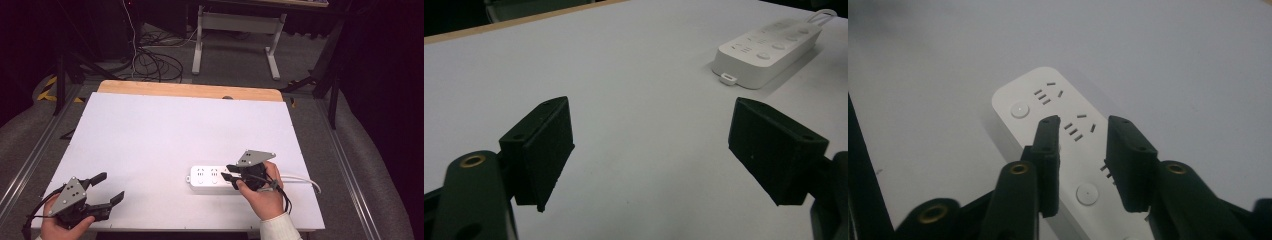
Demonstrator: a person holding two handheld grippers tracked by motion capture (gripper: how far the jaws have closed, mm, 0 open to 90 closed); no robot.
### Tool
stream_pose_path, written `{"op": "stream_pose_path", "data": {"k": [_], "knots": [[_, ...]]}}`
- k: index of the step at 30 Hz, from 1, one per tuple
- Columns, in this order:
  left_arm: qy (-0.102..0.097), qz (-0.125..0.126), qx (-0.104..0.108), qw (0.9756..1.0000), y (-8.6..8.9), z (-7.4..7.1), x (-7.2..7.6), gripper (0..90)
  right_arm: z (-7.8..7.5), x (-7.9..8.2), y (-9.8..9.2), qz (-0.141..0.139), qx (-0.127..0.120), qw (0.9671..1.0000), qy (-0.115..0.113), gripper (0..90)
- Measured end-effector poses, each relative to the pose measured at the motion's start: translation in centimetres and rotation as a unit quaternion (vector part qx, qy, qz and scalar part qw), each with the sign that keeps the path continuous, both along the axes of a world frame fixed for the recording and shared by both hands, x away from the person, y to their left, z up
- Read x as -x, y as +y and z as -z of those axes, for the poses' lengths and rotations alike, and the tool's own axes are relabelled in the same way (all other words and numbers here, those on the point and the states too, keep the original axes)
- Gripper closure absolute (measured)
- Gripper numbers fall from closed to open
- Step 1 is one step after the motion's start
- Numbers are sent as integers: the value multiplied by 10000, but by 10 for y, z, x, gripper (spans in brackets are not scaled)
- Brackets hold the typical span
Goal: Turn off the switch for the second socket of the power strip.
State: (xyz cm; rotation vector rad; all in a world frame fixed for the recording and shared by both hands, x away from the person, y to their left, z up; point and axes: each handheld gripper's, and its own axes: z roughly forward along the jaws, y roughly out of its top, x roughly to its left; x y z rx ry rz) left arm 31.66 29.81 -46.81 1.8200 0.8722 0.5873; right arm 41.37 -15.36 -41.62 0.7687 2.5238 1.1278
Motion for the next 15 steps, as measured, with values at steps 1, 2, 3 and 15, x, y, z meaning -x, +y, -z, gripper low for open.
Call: {"op": "stream_pose_path", "data": {"k": [1,2,3,15], "knots": [[5,8,-4,10000,0,0,0,187,-1,0,0,15,-45,10000,-34,601],[3,13,-5,10000,0,0,0,187,-2,1,-1,24,-71,9999,-69,559],[4,15,-10,10000,0,0,0,187,-3,1,-2,39,-125,9998,-120,516],[-18,29,33,10000,-1,-1,1,180,-9,1,-12,175,-556,9972,-477,194]]}}
